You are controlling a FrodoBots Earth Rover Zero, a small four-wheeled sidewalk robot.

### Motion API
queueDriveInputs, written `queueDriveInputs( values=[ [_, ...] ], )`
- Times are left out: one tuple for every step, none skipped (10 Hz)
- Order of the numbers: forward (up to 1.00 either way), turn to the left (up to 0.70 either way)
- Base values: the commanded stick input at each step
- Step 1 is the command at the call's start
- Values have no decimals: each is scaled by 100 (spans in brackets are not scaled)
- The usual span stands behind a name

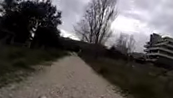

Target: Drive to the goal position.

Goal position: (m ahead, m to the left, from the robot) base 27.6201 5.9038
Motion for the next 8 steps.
queueDriveInputs(
  values=[
    [50,0],
    [50,0],
    [50,0],
    [50,0],
    [50,0],
    [50,0],
    [50,0],
    [50,0]
  ],
)
